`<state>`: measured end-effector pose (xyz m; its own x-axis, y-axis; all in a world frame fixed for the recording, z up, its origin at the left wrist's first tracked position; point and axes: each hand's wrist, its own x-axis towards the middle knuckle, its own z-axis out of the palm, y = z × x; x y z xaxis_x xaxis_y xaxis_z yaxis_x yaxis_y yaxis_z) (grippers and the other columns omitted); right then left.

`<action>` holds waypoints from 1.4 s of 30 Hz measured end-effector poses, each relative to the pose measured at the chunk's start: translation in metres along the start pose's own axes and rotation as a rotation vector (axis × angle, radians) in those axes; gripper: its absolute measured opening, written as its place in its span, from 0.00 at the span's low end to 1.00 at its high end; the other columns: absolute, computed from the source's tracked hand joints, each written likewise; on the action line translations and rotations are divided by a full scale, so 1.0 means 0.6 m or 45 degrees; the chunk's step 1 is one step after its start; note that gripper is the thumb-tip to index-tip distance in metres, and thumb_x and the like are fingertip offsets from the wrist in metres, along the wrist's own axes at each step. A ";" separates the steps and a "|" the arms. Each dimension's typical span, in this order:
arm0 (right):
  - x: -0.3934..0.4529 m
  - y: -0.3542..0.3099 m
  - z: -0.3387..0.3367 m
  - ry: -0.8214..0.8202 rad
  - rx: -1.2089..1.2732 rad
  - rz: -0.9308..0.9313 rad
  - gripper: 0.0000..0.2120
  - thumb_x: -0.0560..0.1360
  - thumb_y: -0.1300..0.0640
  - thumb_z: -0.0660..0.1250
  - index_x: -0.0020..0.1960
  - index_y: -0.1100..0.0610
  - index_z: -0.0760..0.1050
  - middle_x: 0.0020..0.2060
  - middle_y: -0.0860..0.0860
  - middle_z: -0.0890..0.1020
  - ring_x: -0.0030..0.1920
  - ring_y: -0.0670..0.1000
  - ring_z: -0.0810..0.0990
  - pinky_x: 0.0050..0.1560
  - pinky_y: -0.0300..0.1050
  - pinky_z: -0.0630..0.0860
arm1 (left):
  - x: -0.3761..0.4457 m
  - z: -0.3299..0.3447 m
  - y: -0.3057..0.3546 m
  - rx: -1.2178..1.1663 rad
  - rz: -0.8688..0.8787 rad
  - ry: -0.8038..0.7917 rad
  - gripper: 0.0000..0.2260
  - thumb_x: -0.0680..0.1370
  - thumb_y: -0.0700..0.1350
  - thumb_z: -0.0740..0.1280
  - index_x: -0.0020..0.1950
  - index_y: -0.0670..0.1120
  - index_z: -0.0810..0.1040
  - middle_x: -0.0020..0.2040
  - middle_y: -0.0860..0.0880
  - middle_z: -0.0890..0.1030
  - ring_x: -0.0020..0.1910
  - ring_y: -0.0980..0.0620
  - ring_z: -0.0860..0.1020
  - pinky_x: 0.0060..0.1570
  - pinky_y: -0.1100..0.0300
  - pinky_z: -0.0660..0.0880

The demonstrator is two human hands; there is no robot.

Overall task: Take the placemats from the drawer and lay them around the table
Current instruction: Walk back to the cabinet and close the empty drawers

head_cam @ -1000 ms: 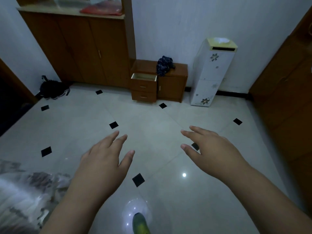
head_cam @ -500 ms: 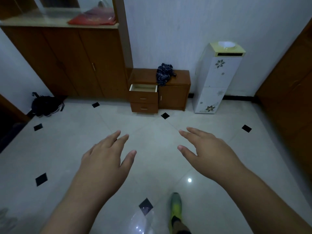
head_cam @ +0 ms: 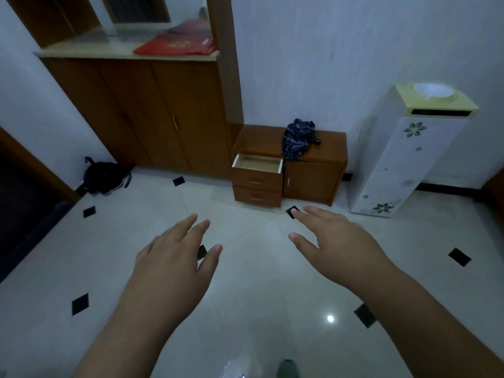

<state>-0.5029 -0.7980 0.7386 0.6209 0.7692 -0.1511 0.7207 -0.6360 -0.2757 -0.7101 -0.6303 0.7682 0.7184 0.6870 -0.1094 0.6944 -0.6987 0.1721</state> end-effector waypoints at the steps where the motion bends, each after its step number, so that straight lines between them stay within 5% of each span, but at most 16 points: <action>1: 0.025 0.006 -0.006 -0.001 -0.006 -0.014 0.28 0.81 0.35 0.51 0.79 0.39 0.56 0.79 0.42 0.60 0.77 0.49 0.62 0.73 0.52 0.66 | 0.019 0.001 0.005 -0.008 -0.012 -0.005 0.27 0.82 0.65 0.51 0.81 0.60 0.56 0.82 0.60 0.55 0.79 0.56 0.57 0.76 0.50 0.58; 15: 0.299 0.034 -0.017 -0.042 -0.039 0.017 0.29 0.81 0.34 0.51 0.79 0.40 0.55 0.79 0.42 0.60 0.76 0.49 0.63 0.72 0.52 0.66 | 0.302 0.020 -0.012 -0.029 -0.011 -0.108 0.26 0.82 0.65 0.51 0.80 0.61 0.58 0.81 0.60 0.56 0.78 0.56 0.59 0.75 0.50 0.59; 31: 0.647 -0.055 -0.003 -0.022 0.009 0.232 0.28 0.81 0.35 0.53 0.78 0.41 0.59 0.78 0.43 0.62 0.75 0.49 0.65 0.70 0.51 0.68 | 0.763 -0.004 -0.098 0.009 0.371 -0.215 0.26 0.83 0.63 0.50 0.81 0.60 0.56 0.82 0.58 0.55 0.80 0.56 0.56 0.77 0.51 0.55; 42: 0.865 0.026 0.039 -0.051 0.093 0.259 0.27 0.80 0.36 0.56 0.77 0.41 0.63 0.77 0.44 0.65 0.73 0.50 0.68 0.69 0.53 0.70 | 0.996 0.048 -0.084 0.024 0.320 -0.200 0.26 0.83 0.63 0.53 0.81 0.58 0.58 0.81 0.57 0.60 0.78 0.55 0.61 0.74 0.51 0.60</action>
<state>-0.1769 -0.4072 0.6336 0.7377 0.6280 -0.2478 0.5563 -0.7734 -0.3039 -0.3150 -0.1903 0.6661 0.8644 0.4540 -0.2159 0.4938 -0.8474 0.1951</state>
